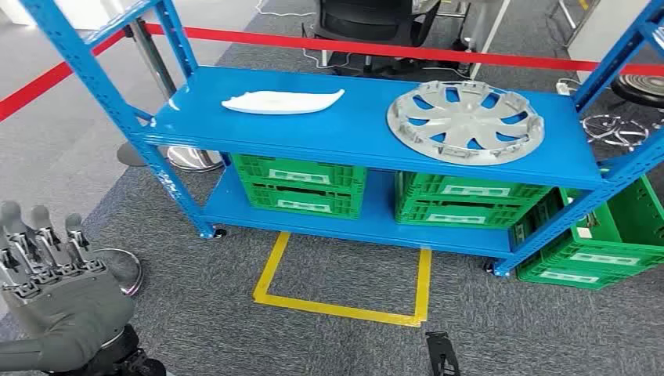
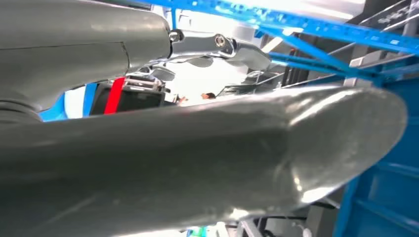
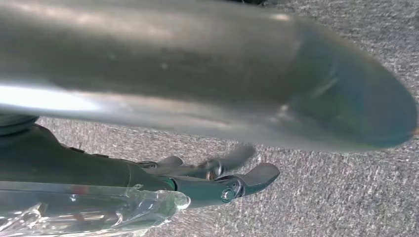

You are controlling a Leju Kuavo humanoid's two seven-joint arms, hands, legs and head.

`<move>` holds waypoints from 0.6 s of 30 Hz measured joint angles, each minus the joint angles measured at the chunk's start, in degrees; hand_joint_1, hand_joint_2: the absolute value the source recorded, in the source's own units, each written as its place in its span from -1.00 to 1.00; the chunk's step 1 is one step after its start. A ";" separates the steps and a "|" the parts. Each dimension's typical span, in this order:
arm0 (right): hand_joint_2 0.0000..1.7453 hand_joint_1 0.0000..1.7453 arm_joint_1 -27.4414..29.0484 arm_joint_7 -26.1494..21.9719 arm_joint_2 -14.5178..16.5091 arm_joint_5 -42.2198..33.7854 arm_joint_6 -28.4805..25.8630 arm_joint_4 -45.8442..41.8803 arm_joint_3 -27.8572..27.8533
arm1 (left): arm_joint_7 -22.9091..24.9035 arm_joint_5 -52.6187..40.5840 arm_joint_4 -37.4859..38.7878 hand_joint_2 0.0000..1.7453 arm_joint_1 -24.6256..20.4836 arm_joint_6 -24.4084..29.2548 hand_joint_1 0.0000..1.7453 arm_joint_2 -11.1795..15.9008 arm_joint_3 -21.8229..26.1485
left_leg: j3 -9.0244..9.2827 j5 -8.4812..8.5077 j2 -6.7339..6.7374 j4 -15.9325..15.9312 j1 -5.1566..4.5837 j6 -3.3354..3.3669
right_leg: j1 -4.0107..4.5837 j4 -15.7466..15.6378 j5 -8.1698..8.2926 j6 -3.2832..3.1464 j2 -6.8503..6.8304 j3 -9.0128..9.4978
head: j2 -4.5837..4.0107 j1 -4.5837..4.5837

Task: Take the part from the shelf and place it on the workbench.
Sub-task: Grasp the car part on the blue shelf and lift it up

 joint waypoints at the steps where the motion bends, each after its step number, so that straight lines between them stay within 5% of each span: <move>1: -1.00 -1.00 0.03 0.01 0.00 0.03 -0.01 0.00 0.00 | 0.00 0.02 0.00 -1.00 -0.03 0.00 -1.00 0.00 -0.03 | 0.01 0.00 0.00 -0.02 0.03 -0.15 | -0.02 -0.09 0.09 -0.21 0.01 0.00 | 0.00 0.02; 4: -1.00 -1.00 0.06 -0.90 0.03 0.66 -0.16 -0.01 0.04 | 0.00 0.13 0.03 -1.00 -0.16 0.21 -1.00 0.04 -0.11 | -1.21 -2.10 -0.03 2.72 0.12 -0.94 | -0.30 -0.35 0.42 -1.10 0.00 0.01 | -0.01 -0.25; 7: -1.00 -1.00 0.10 -4.29 0.07 1.61 -1.64 -0.02 0.11 | 0.00 0.23 0.03 -1.00 0.03 0.84 -1.00 0.24 -0.10 | -6.30 -7.43 -0.03 13.44 0.19 -1.47 | -0.39 -0.38 0.47 -1.54 -0.07 -0.14 | -0.02 -0.61; 9: -1.00 -1.00 0.13 -5.84 0.11 2.05 -2.60 -0.02 0.11 | 0.00 0.25 0.03 -1.00 0.33 1.07 -1.00 0.40 -0.07 | -7.73 -7.50 -0.03 16.29 0.20 -1.50 | -0.38 -0.38 0.48 -1.56 -0.05 -0.18 | -0.02 -0.61; 13: -1.00 -1.00 0.09 -6.49 0.46 2.46 -3.10 -0.02 0.10 | -0.01 0.31 0.04 -1.00 0.44 1.17 -1.00 0.49 -0.13 | -1.04 -1.02 -0.06 3.21 0.20 -0.96 | -0.19 -0.24 0.43 -1.07 0.14 -0.11 | -0.01 -0.67; 15: -1.00 -1.00 0.12 -6.31 0.53 2.41 -3.10 -0.01 0.10 | 0.15 0.36 0.08 -1.00 0.48 1.20 -1.00 0.49 -0.16 | 0.25 -0.61 -0.13 0.25 0.10 -0.38 | -0.01 -0.27 0.49 -0.42 0.16 -0.27 | -0.01 -0.57; 18: -1.00 -1.00 0.09 -4.42 0.56 2.33 -2.93 0.00 0.10 | 1.55 0.21 0.28 -1.00 0.41 1.15 -1.00 0.49 -0.34 | 0.20 -0.32 -0.19 -0.16 0.20 0.68 | -0.16 -0.02 0.16 0.55 0.06 -0.58 | -0.01 -0.40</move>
